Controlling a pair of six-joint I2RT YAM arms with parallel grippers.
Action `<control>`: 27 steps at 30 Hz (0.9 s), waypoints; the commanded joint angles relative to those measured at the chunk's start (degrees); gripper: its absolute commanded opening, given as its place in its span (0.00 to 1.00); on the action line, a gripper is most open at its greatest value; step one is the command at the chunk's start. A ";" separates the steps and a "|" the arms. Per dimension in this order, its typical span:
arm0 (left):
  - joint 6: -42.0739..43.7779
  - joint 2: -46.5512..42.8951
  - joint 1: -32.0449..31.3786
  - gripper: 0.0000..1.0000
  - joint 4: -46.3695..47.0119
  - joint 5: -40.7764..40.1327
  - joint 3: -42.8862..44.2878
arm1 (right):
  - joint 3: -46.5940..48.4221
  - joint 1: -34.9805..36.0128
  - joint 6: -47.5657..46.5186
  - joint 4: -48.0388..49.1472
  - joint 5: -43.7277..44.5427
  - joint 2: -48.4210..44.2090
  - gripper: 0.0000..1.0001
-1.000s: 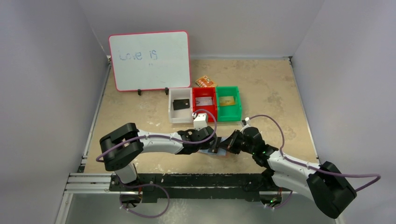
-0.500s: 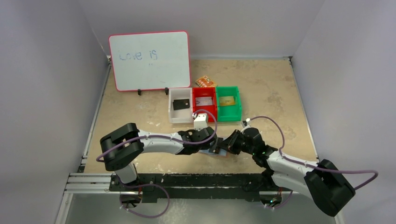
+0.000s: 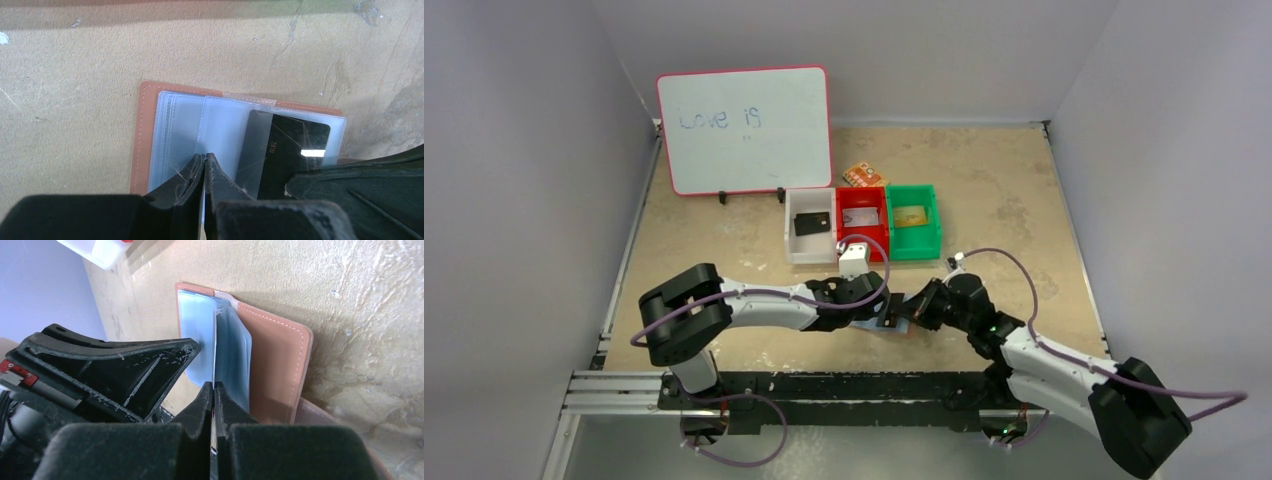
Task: Take the credit cards out of the card holder
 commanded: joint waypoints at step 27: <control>3.48 0.88 -0.05 0.14 1.48 10.92 2.48 | 14.55 -0.16 -6.35 -31.88 19.24 -16.62 0.00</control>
